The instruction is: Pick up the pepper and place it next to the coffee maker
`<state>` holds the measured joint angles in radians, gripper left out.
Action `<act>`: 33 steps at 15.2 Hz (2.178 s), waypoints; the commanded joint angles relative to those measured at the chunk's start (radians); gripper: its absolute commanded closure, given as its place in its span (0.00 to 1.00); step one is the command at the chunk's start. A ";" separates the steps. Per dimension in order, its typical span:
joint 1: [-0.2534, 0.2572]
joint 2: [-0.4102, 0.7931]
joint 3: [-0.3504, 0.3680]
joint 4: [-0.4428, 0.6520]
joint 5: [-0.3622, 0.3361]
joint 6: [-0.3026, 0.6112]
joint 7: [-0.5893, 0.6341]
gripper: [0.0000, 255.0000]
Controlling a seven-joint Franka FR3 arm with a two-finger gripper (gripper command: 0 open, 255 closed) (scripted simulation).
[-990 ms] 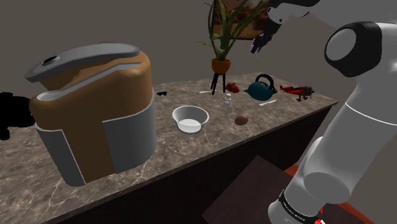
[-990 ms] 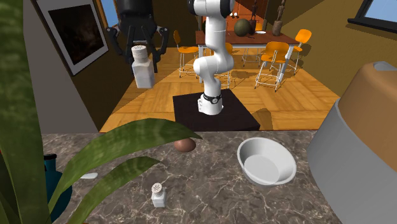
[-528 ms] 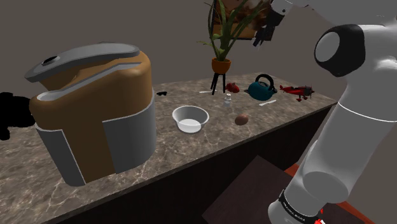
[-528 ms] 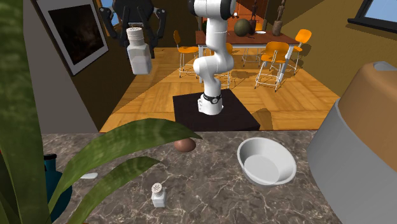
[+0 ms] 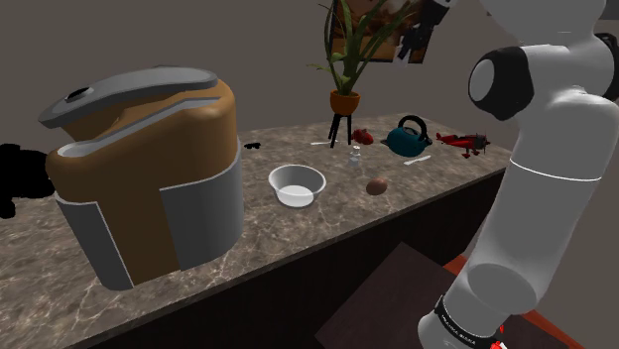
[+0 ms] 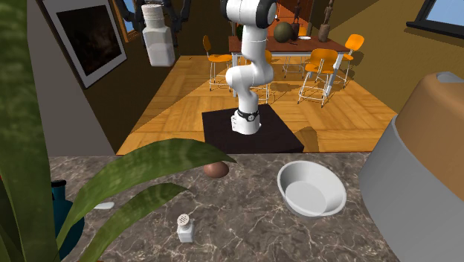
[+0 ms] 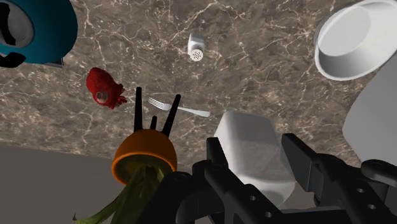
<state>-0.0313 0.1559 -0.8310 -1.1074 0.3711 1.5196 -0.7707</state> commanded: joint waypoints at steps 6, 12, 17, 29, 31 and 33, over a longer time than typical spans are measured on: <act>0.093 -0.065 0.014 -0.004 -0.077 -0.022 0.088 1.00; 0.249 -0.293 0.169 -0.221 -0.326 0.067 0.314 1.00; 0.290 -0.397 0.306 -0.331 -0.427 0.093 0.475 1.00; 0.359 -0.472 0.566 -0.433 -0.515 0.100 0.799 1.00; 0.372 -0.467 0.603 -0.431 -0.522 0.097 0.849 1.00; 0.386 -0.457 0.639 -0.424 -0.527 0.093 0.898 1.00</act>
<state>0.3480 -0.3015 -0.2102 -1.5230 -0.1524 1.6070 0.0997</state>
